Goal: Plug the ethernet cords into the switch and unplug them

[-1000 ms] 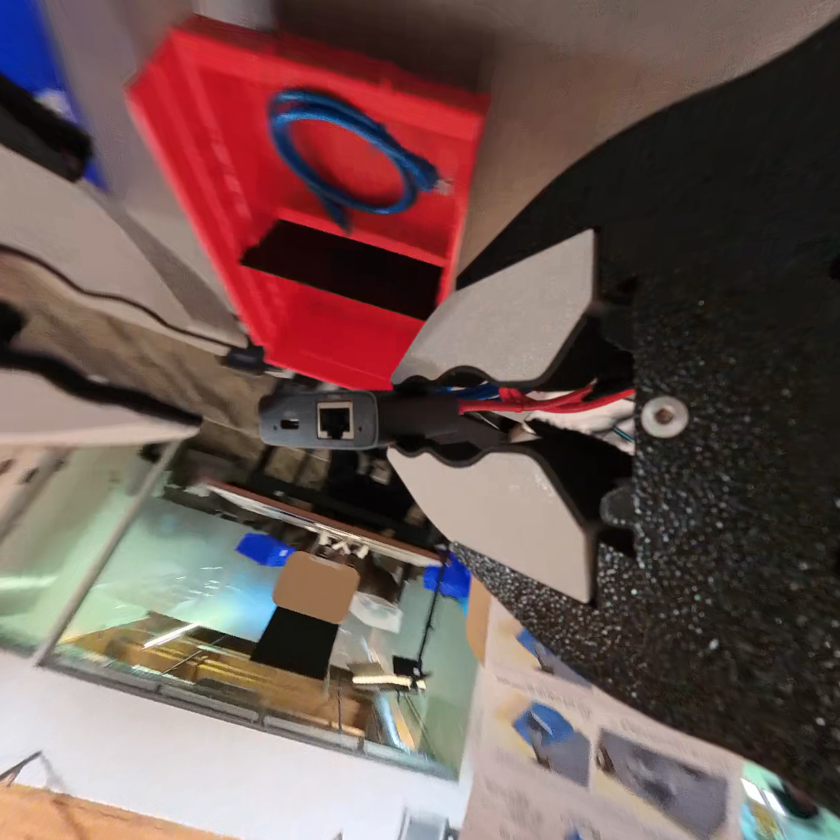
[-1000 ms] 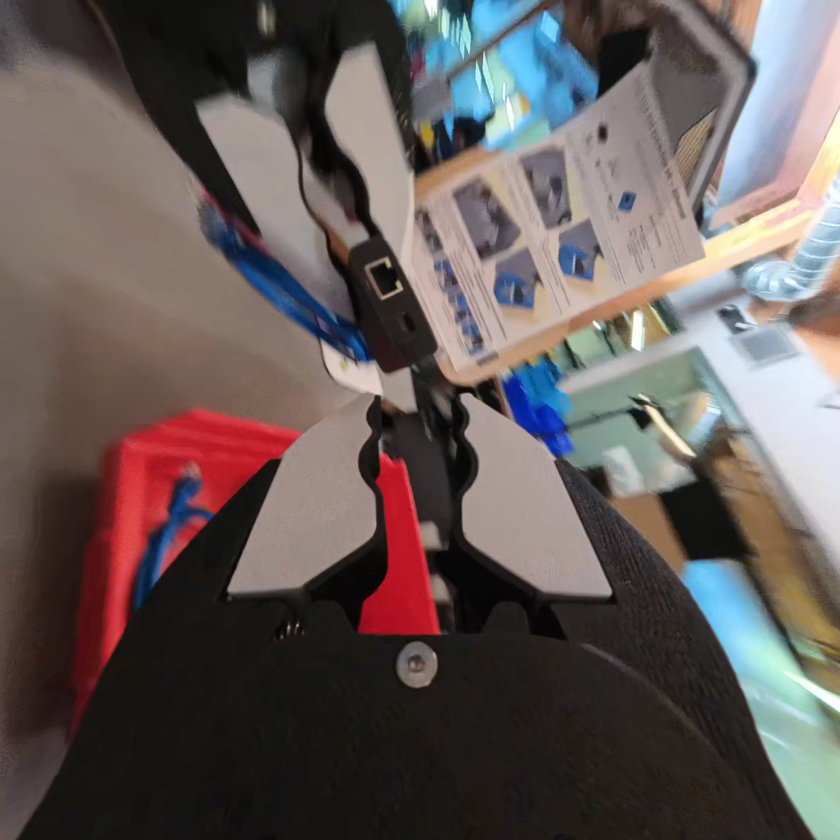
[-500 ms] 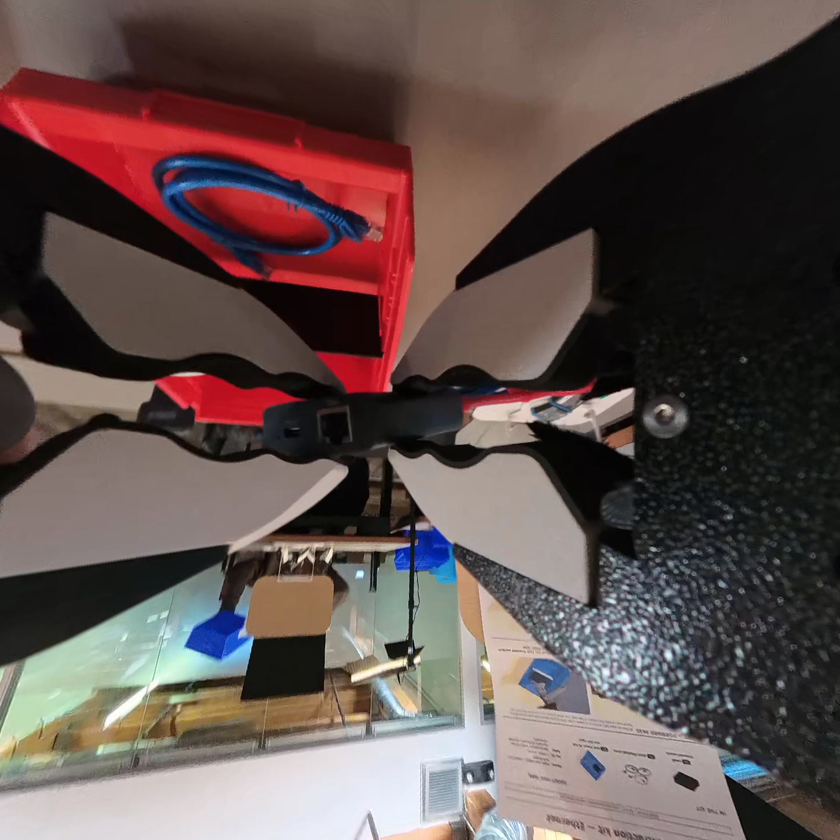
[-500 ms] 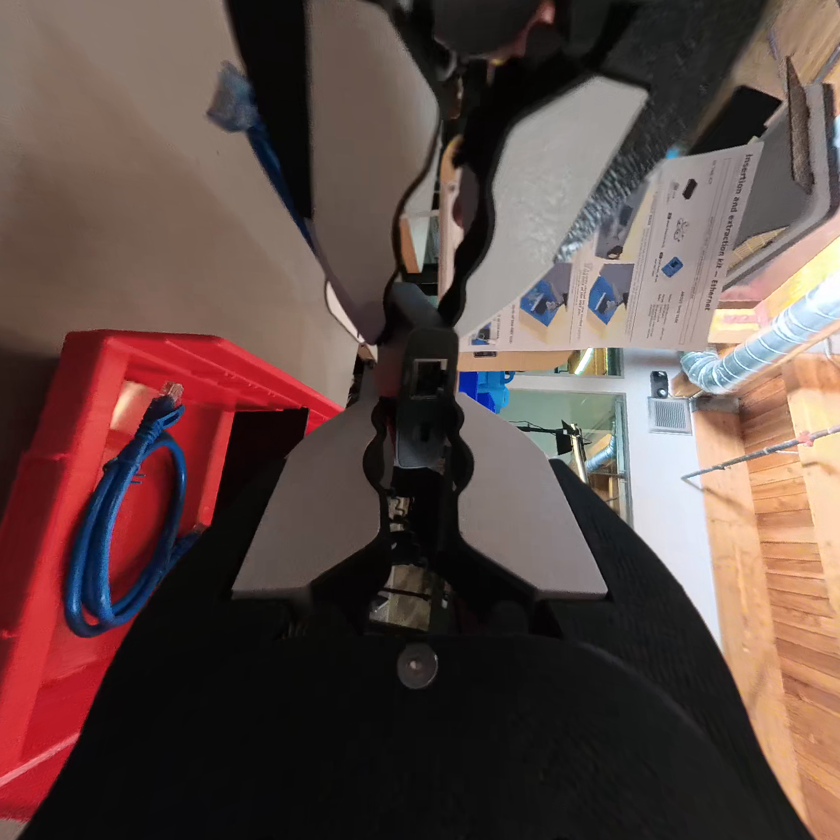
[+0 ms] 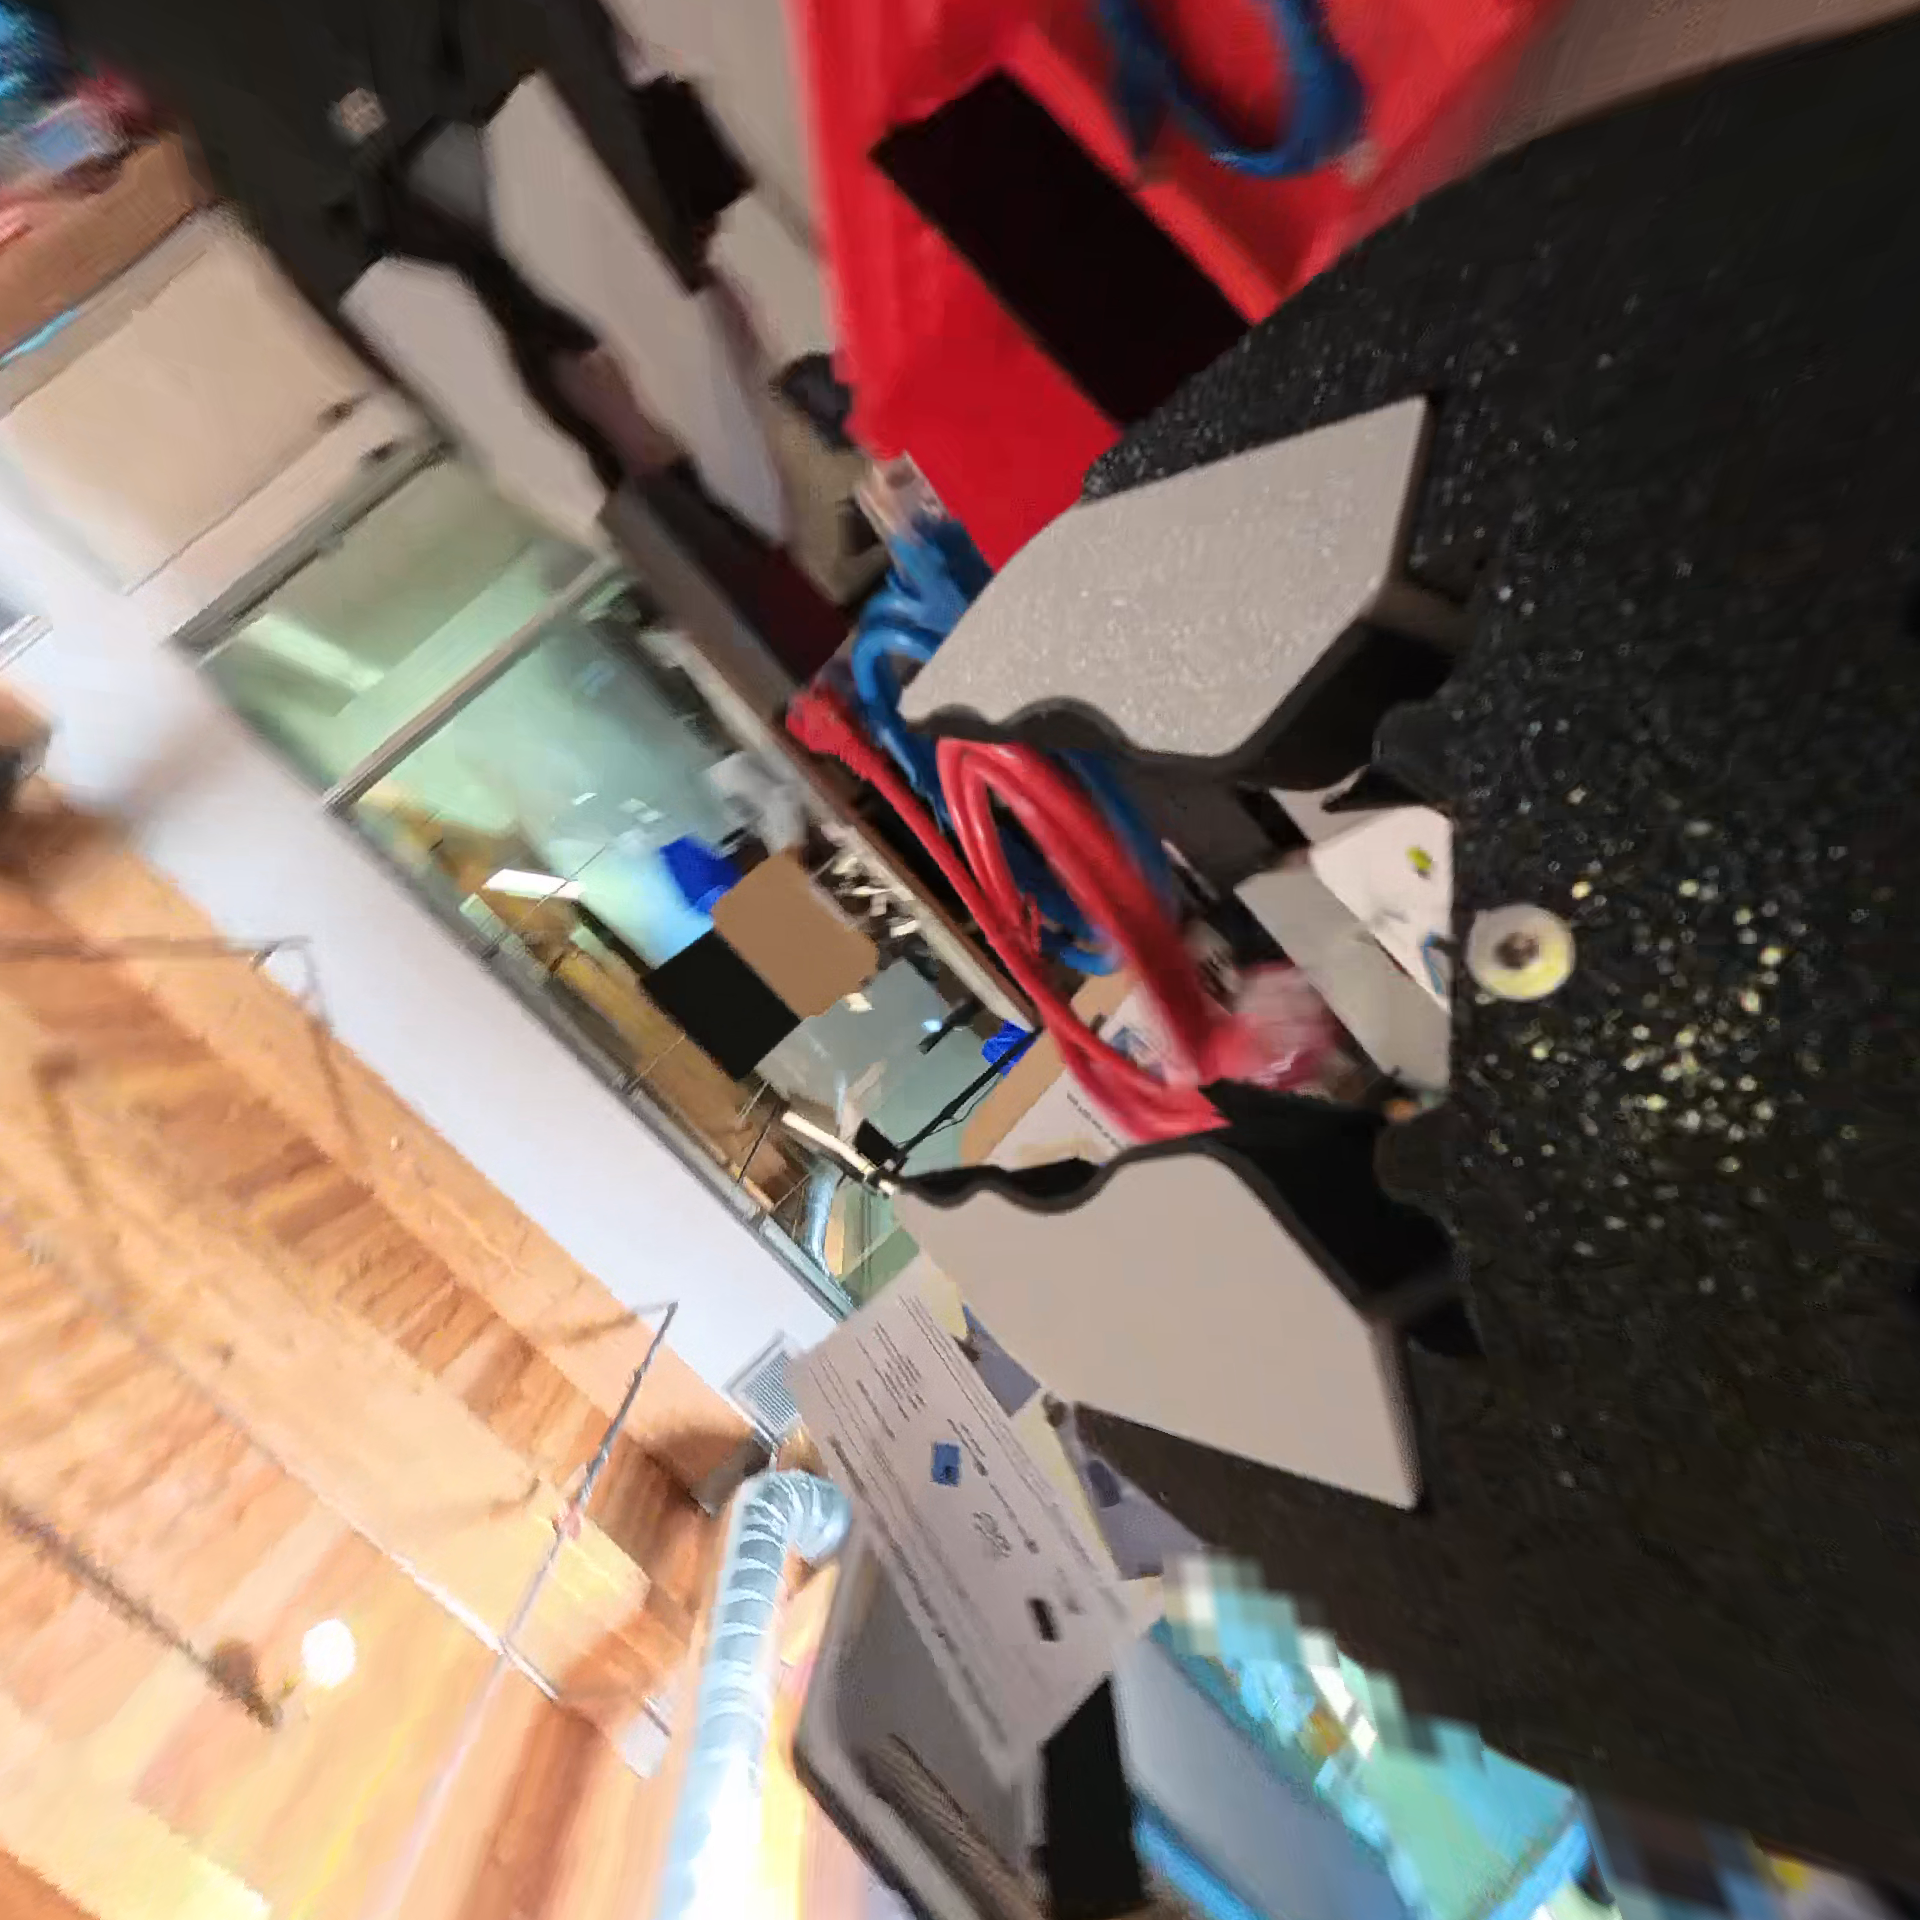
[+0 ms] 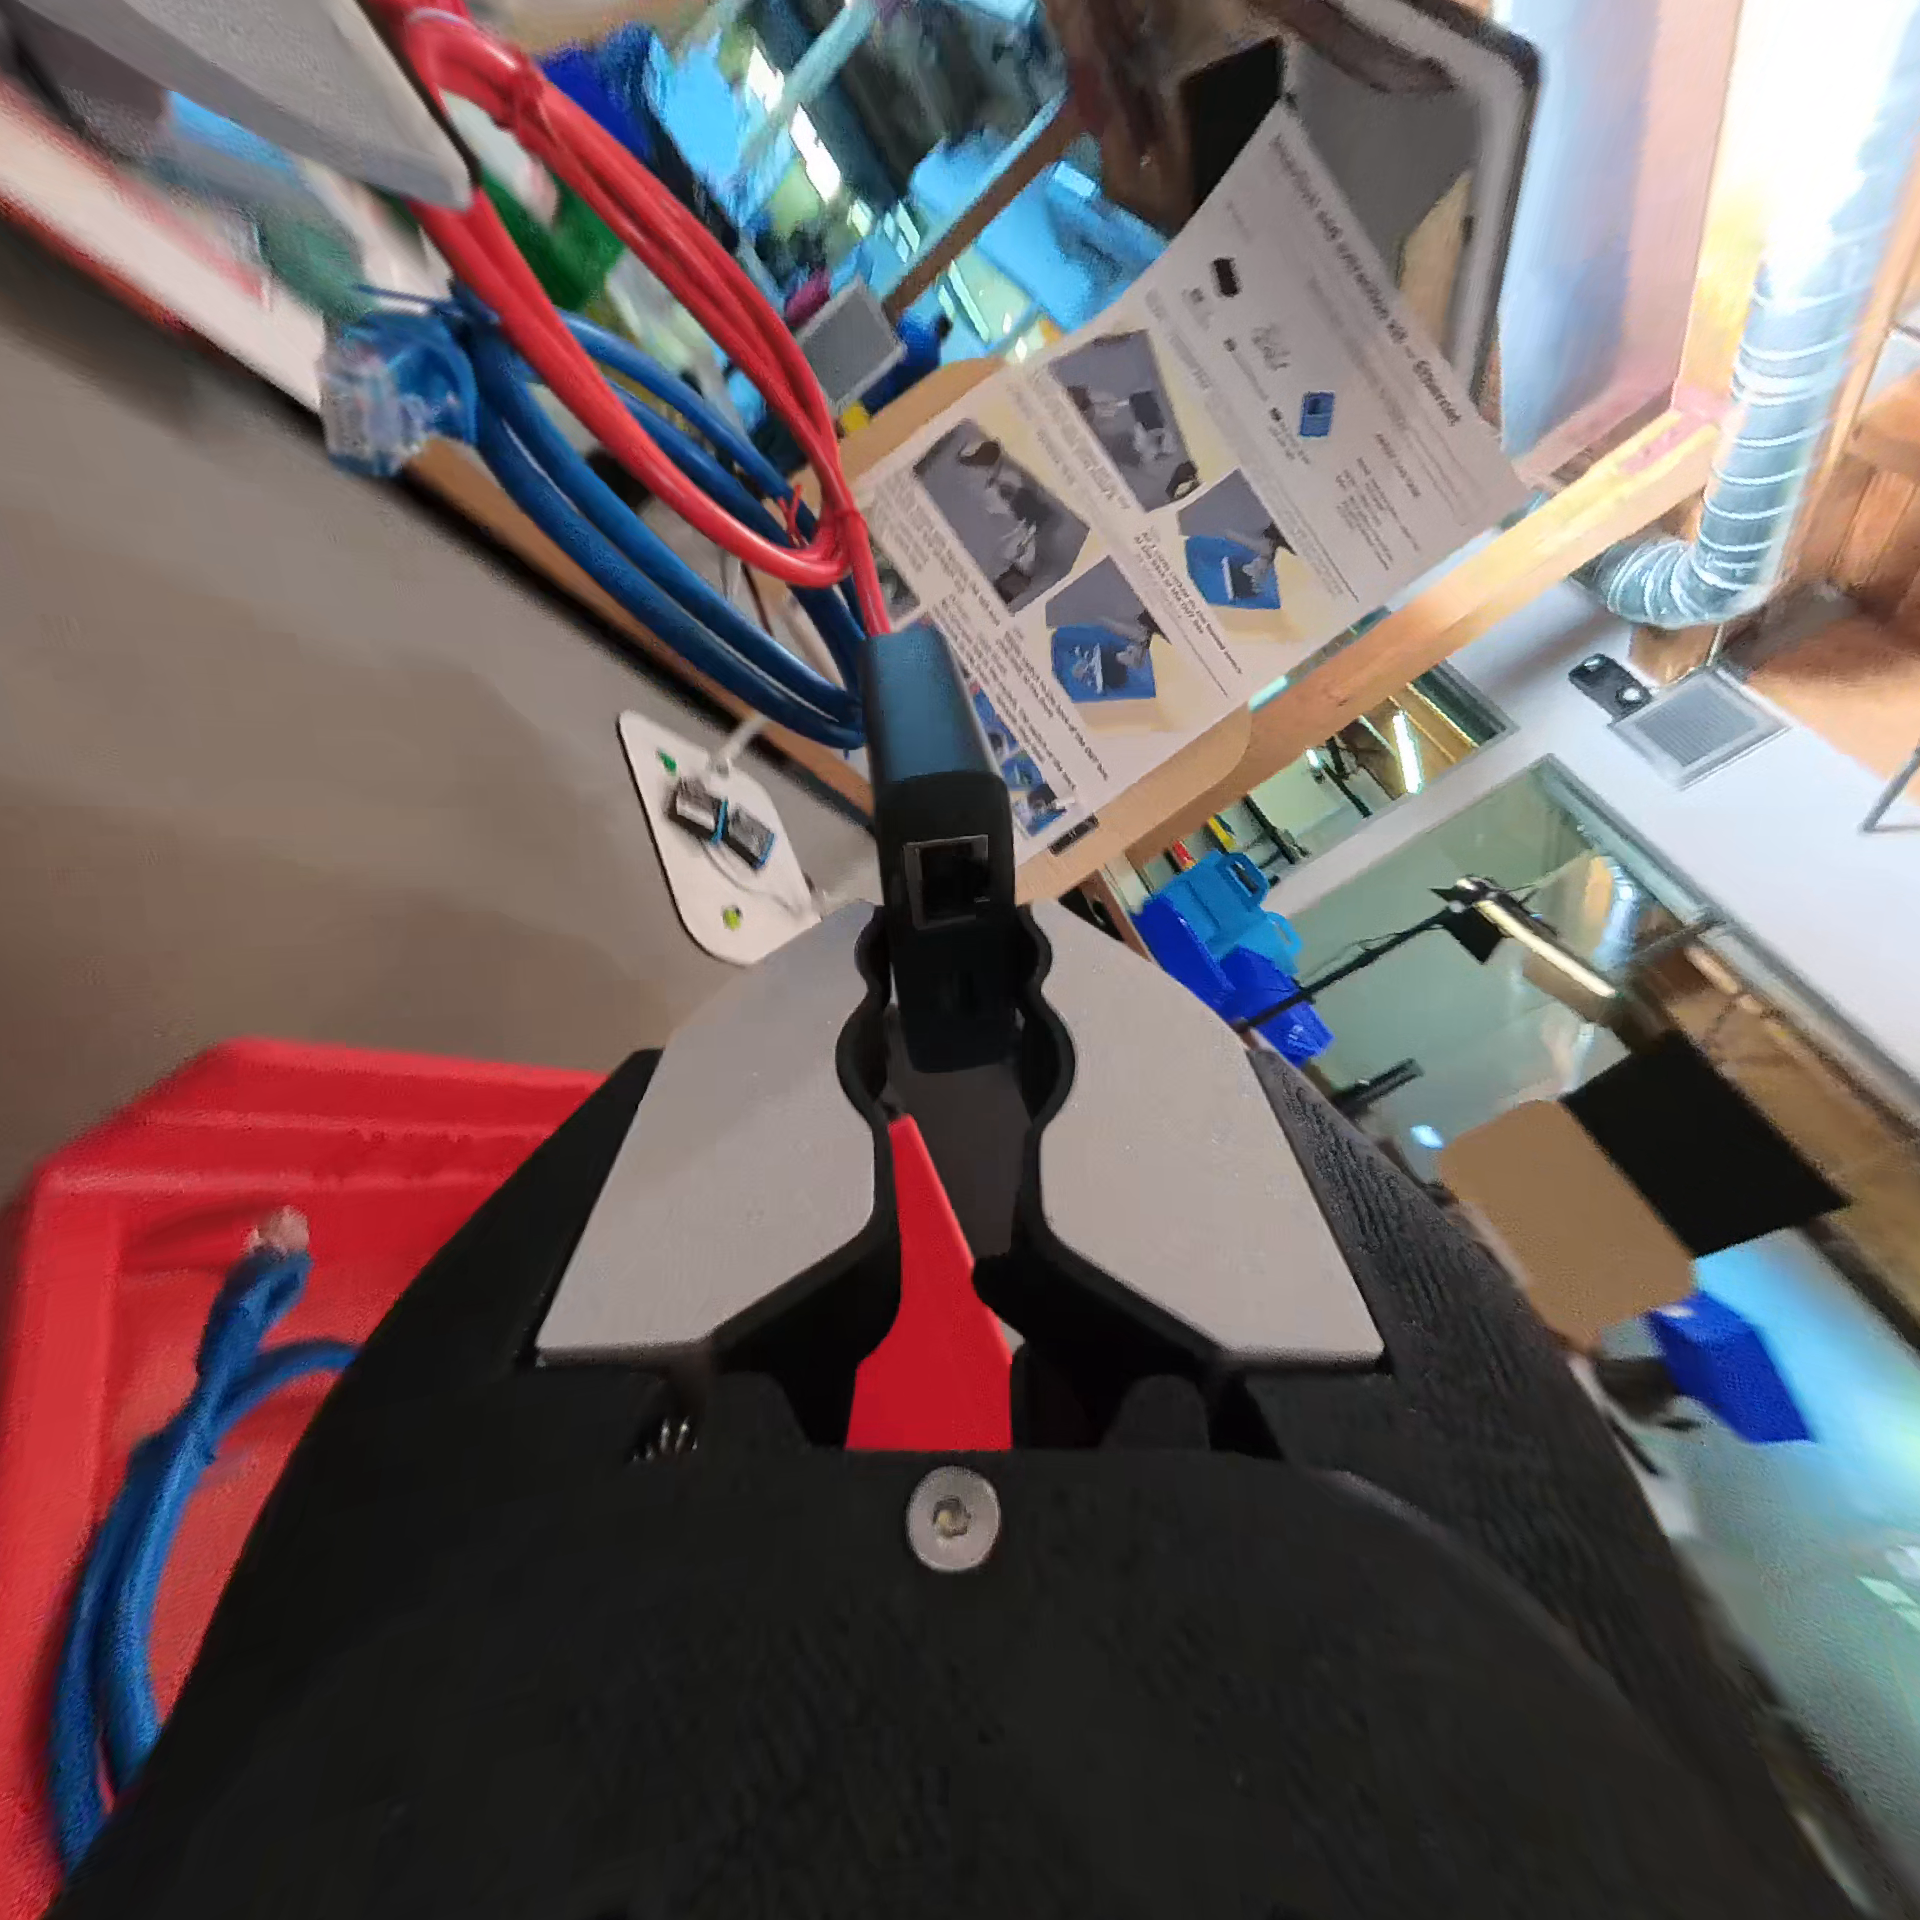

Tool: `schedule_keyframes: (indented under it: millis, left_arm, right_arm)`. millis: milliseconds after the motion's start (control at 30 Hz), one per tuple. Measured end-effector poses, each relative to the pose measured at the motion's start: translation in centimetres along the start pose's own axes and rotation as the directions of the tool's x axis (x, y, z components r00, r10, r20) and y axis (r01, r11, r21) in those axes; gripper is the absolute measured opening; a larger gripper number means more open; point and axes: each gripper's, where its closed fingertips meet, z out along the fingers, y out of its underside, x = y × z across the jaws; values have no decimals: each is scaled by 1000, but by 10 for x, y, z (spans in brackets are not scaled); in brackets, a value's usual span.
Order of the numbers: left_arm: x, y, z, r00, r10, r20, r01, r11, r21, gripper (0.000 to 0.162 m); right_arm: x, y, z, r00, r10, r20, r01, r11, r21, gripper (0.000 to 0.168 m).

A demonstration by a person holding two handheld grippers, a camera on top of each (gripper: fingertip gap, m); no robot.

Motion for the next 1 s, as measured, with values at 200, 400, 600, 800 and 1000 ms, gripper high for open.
schedule_keyframes:
  millis: [200, 400, 600, 800, 1000]
  left_arm:
    - [-30, 29, -14, 829, -555, -72, 553, 793, 254, 88]
    - [56, 21, 15, 646, -585, -491, 714, 691, 116, 89]
    - [78, -14, 27, 562, -502, -658, 760, 626, 171, 68]
    - [68, -23, 15, 519, -474, -711, 825, 496, 272, 79]
    - [80, -23, 7, 556, -391, -734, 778, 557, 292, 89]
  right_arm:
    - [8, -25, -7, 951, 289, 106, -305, 930, 207, 20]
    - [-17, -46, -11, 889, 327, 321, -416, 870, 266, 19]
    - [-45, -59, -12, 846, 277, 456, -430, 859, 276, 19]
    - [-58, -65, -13, 794, 270, 545, -475, 834, 279, 20]
    - [-65, -60, -14, 744, 280, 606, -503, 833, 232, 21]
